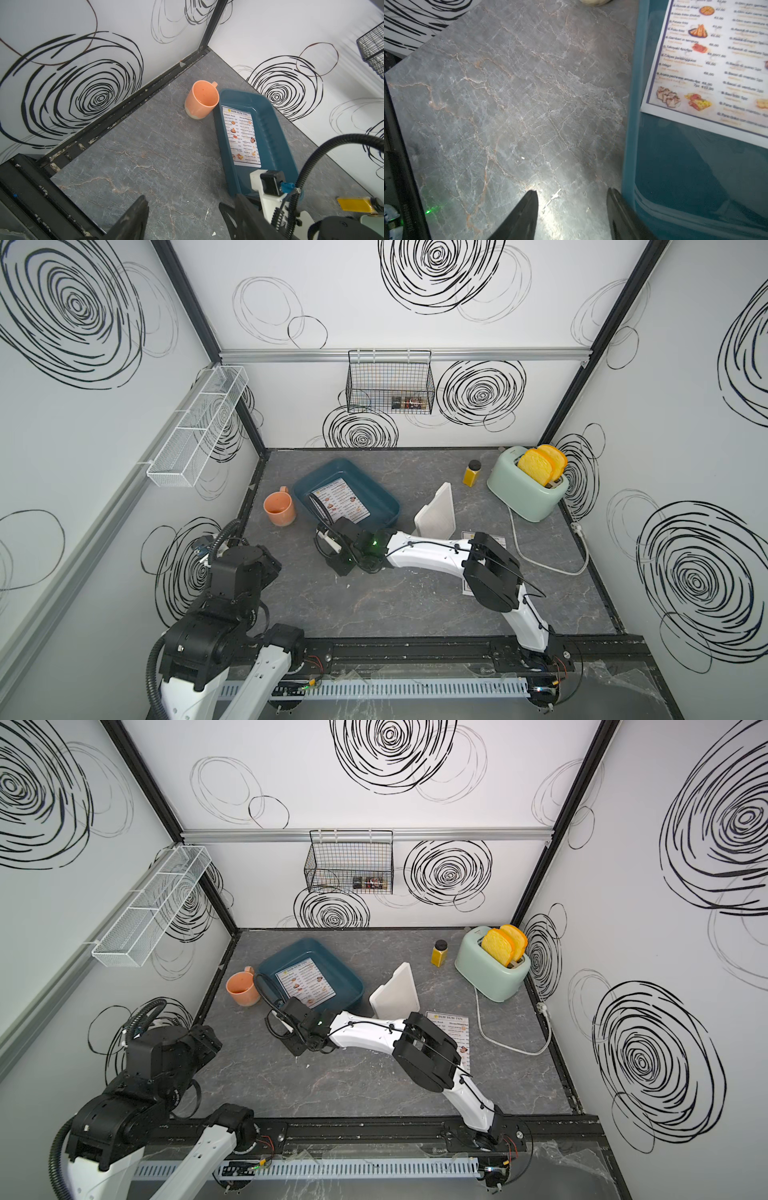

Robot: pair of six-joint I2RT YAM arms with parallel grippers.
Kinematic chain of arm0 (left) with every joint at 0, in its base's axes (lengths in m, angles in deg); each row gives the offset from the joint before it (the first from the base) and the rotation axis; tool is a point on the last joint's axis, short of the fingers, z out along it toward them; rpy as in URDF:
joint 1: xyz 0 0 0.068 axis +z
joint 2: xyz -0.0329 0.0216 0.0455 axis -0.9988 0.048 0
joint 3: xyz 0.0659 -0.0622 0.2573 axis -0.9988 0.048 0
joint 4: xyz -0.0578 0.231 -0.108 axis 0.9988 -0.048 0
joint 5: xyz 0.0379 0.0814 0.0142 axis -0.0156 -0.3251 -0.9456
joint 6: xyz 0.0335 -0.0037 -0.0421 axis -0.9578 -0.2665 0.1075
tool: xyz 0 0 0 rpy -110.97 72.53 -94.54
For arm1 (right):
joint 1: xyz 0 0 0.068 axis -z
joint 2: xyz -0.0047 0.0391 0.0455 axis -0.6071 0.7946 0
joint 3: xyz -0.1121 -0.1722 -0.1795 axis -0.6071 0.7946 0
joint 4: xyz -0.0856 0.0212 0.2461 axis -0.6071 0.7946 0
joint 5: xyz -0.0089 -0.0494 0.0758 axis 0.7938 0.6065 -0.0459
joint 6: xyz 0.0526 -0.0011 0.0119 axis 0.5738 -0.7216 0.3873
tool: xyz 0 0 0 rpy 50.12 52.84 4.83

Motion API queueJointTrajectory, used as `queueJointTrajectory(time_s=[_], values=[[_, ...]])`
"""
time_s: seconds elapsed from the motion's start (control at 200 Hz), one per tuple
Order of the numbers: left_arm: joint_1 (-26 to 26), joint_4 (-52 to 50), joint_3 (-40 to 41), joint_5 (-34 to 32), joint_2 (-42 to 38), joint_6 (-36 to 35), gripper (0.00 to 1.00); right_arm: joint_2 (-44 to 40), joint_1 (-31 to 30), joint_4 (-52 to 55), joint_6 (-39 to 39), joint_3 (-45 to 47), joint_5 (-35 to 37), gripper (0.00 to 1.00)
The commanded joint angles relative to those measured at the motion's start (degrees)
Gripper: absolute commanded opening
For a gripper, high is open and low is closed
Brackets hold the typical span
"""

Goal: Replace the menus in the menu holders
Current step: Move the storage box to the center of the board.

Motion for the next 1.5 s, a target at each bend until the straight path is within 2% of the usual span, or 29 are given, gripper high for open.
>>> queueJointTrajectory(time_s=[0.0,0.1,0.205,0.375,0.545,0.771,0.856,0.951,1.061,1.136,1.241,1.491], values=[[0.43,-0.86,0.13,-1.6,0.12,1.19,0.69,0.68,0.23,3.38,-1.1,-3.37,-3.74,0.57],[0.43,-0.47,0.5,-1.56,0.52,0.73,0.69,-2.39,-0.3,3.13,-2.24,-2.78,-5.83,0.56],[0.39,0.47,2.3,-0.59,0.36,1.39,0.69,-5.58,-0.01,-0.74,-2.6,0.11,-3.09,0.56],[0.44,3.12,8.68,5.55,-1.2,5.47,0.7,-7.53,1.23,-7.18,-4.28,4.69,-0.41,0.57],[0.4,4.23,12.23,6.78,-2.54,7.18,0.7,-3.3,2.36,-5.9,-4.16,2.92,0.36,0.63],[0.38,4.9,12.51,7.55,-1.76,6.57,0.72,5.14,3.66,4.84,-2.29,-8.4,0.68,0.65],[0.41,5.03,13.16,7.86,-2.08,6.79,0.72,7.74,3.72,8.0,-2.13,-12.28,-0.35,0.59],[0.42,5.19,13.48,7.76,-2.38,6.91,0.72,9.3,3.57,10.42,-2.09,-14.98,-1.21,0.47],[0.39,5.24,13.55,7.33,-2.42,6.97,0.71,8.54,2.89,11.62,-2.35,-14.5,-1.7,0.32],[0.4,5.59,13.69,7.23,-2.36,6.88,0.71,7.05,2.04,11.73,-2.97,-12.57,-2.16,0.26],[0.39,6.31,13.91,7.27,-2.29,6.71,0.71,4.25,0.5,12.08,-3.69,-8.86,-2.28,0.23],[0.44,8.05,14.09,8.46,-1.9,6.6,0.72,-5.35,-3.53,10.16,-3.31,6.92,-2.56,0.2]])
